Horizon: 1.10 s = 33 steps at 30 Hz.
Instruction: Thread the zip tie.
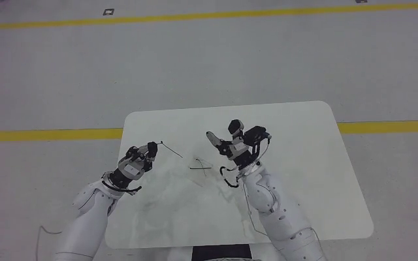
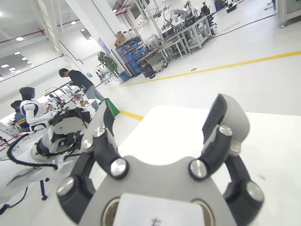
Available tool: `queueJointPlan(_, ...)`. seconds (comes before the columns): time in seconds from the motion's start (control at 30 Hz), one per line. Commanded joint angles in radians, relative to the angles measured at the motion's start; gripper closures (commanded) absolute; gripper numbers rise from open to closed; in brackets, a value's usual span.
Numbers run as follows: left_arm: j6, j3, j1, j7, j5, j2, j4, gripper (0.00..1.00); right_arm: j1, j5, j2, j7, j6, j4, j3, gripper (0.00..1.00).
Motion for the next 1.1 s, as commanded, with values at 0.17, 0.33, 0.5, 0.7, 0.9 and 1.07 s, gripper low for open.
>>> queueJointPlan(0.17,0.0,0.0,0.0,0.0,0.0,0.0,0.0,1.0,-0.023,0.116,0.018,0.047,0.0,-0.041,0.07,0.0)
queueJointPlan(0.33,0.0,0.0,0.0,0.0,0.0,0.0,0.0,1.0,-0.048,0.193,0.038,0.083,0.0,-0.081,0.119,0.0)
queueJointPlan(0.5,0.0,0.0,0.0,0.0,0.0,0.0,0.0,1.0,-0.048,0.244,0.058,0.155,0.0,-0.108,0.112,0.0)
queueJointPlan(0.7,0.0,0.0,0.0,0.0,0.0,0.0,0.0,1.0,-0.048,0.244,0.058,0.155,0.0,-0.108,0.112,0.0)
queueJointPlan(0.9,0.0,0.0,0.0,0.0,0.0,0.0,0.0,1.0,-0.048,0.244,0.058,0.155,0.0,-0.108,0.112,0.0)
queueJointPlan(1.07,0.0,0.0,0.0,0.0,0.0,0.0,0.0,1.0,-0.048,0.244,0.058,0.155,0.0,-0.108,0.112,0.0)
